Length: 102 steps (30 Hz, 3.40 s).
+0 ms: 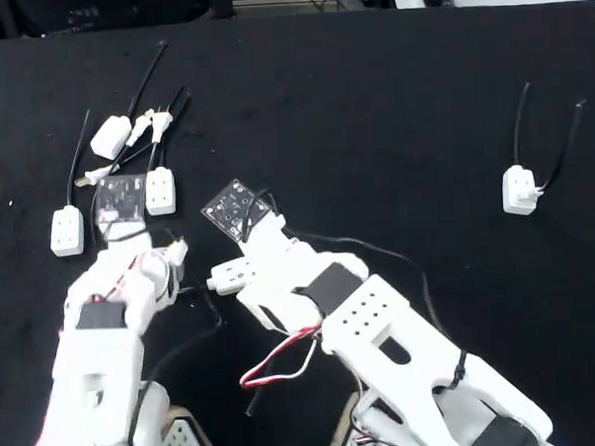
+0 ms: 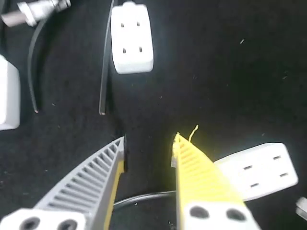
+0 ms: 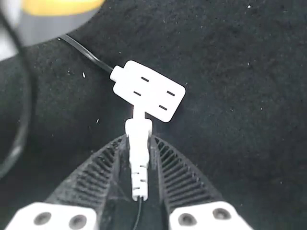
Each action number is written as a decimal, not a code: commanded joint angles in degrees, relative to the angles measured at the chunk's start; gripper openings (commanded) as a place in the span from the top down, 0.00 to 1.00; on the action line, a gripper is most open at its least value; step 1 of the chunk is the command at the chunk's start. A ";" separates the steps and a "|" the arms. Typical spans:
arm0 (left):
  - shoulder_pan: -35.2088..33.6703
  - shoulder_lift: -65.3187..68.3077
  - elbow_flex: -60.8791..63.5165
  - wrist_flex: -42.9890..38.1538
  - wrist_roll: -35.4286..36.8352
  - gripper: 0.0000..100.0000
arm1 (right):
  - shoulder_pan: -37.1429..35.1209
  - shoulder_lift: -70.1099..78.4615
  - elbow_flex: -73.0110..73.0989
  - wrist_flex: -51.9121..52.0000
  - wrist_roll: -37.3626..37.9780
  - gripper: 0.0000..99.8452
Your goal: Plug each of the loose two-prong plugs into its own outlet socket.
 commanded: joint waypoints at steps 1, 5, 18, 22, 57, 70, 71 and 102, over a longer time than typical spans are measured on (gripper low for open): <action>2.33 15.56 -7.69 -4.48 0.79 0.83 | 0.97 0.66 -3.38 1.14 -0.18 0.99; 5.85 25.32 -10.68 -8.70 3.34 0.83 | 0.97 3.30 -3.82 1.14 -0.18 0.99; 13.14 30.33 -13.32 -2.90 8.53 0.83 | 1.32 15.25 -8.57 1.93 -0.09 0.99; 15.43 27.43 -11.03 -2.90 8.53 0.83 | 4.84 15.87 -8.57 0.00 -0.09 0.99; 1.36 22.51 -6.37 4.22 -0.79 0.83 | 11.08 55.43 -69.32 43.60 7.82 0.99; 1.01 22.51 -6.37 4.40 -0.79 0.83 | 12.22 65.80 -76.53 46.51 7.74 0.99; 1.01 22.51 -6.37 4.40 -0.79 0.83 | 12.84 65.89 -76.53 46.51 7.74 0.99; 0.92 22.51 -6.46 4.48 -0.79 0.83 | 8.79 61.05 -61.67 31.21 3.96 0.99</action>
